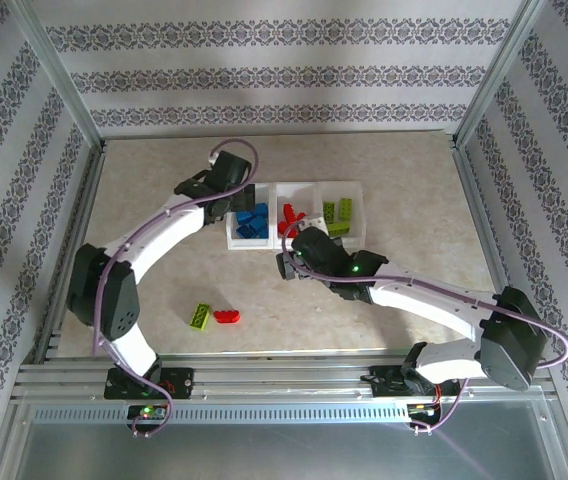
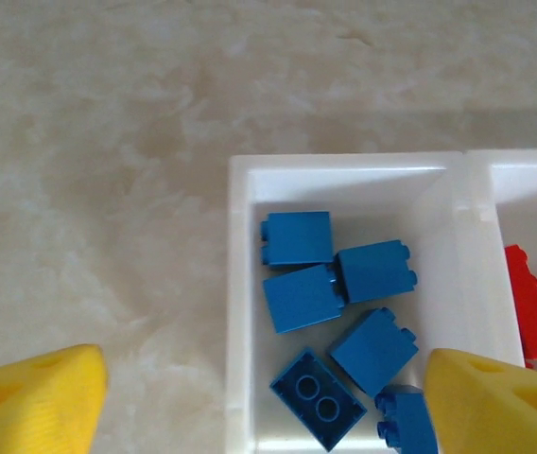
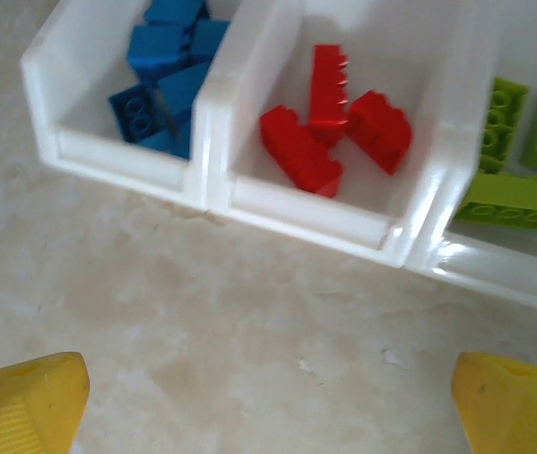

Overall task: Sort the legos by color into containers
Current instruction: Pick up the lego from the center of the table.

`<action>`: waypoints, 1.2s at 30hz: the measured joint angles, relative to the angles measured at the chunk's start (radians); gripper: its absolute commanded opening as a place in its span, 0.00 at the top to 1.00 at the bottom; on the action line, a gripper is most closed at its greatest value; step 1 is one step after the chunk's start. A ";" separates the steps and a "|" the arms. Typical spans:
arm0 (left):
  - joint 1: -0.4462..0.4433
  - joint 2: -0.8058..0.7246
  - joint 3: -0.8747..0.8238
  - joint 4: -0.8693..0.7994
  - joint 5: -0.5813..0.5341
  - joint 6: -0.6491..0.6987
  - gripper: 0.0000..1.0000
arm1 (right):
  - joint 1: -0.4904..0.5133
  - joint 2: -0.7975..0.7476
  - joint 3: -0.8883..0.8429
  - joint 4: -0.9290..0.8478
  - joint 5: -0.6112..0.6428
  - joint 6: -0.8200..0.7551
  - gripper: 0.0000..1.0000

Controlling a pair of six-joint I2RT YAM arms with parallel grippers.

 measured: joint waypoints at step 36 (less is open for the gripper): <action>0.364 -0.457 -0.582 0.052 0.161 -0.180 0.00 | 0.278 0.636 0.487 -0.155 -0.338 -0.280 0.22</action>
